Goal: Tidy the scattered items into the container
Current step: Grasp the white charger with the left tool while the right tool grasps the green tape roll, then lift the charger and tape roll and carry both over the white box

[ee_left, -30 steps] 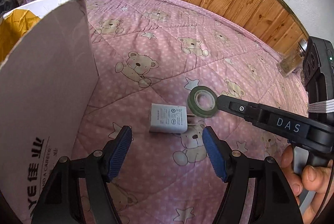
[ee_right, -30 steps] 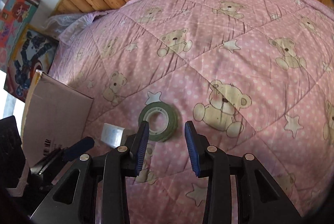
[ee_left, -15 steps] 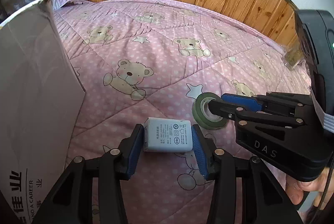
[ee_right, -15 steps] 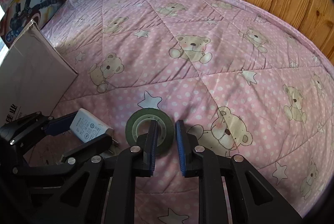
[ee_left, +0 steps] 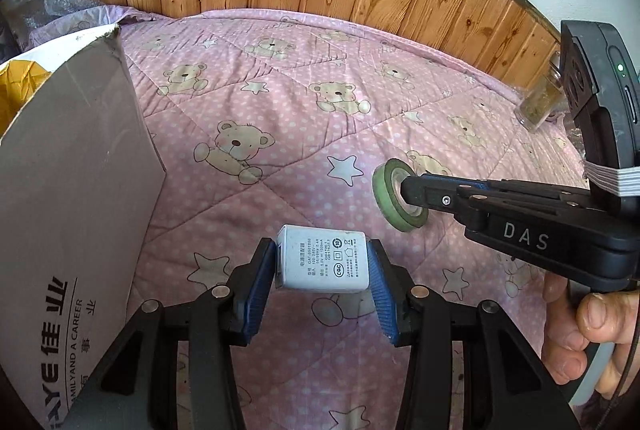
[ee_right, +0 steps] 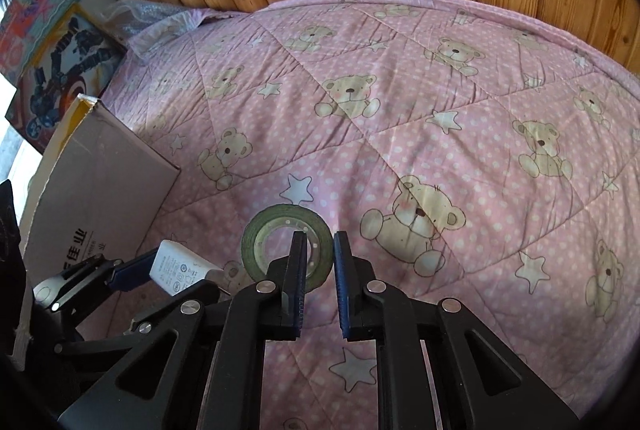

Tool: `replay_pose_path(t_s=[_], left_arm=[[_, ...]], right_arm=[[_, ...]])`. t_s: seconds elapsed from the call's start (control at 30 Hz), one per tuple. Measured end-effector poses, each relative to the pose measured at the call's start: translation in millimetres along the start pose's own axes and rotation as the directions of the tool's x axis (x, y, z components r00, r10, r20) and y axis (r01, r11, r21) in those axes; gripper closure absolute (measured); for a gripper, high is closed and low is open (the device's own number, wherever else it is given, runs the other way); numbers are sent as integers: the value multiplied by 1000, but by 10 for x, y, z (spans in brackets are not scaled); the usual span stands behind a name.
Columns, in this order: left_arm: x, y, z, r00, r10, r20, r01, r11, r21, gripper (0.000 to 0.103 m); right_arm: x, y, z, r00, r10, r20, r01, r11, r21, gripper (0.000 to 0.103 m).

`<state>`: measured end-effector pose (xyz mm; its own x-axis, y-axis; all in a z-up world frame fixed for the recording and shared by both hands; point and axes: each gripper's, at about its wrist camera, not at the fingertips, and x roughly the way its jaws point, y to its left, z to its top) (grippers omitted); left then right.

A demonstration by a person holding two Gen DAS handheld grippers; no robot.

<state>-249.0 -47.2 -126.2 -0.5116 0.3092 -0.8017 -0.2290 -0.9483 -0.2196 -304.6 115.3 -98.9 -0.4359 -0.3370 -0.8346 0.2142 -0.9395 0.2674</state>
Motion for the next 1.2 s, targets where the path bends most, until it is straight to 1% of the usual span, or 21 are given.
replay_pose_path(t_s=[0.3,0.57,0.73,1.2], left_arm=[[-347,-76,-217,1000,-30,-4,30,999,30,56],[-719,-227,-485,999,-52,5,51,996,76,56],[-946,-237,-637,998,-69,8,68,994,87,56],[-1661,-168,-988,991,-115,64,107,987,120,56]], right_arm=[[-325,105,-307,1000,-21,15,20,999,45,90],[-596,215,-675,999,-33,20,31,995,93,90],[-748,305,-904,999,-35,17,33,993,114,90],[-1171,731,-1401,998,-25,51,17,990,140,90]])
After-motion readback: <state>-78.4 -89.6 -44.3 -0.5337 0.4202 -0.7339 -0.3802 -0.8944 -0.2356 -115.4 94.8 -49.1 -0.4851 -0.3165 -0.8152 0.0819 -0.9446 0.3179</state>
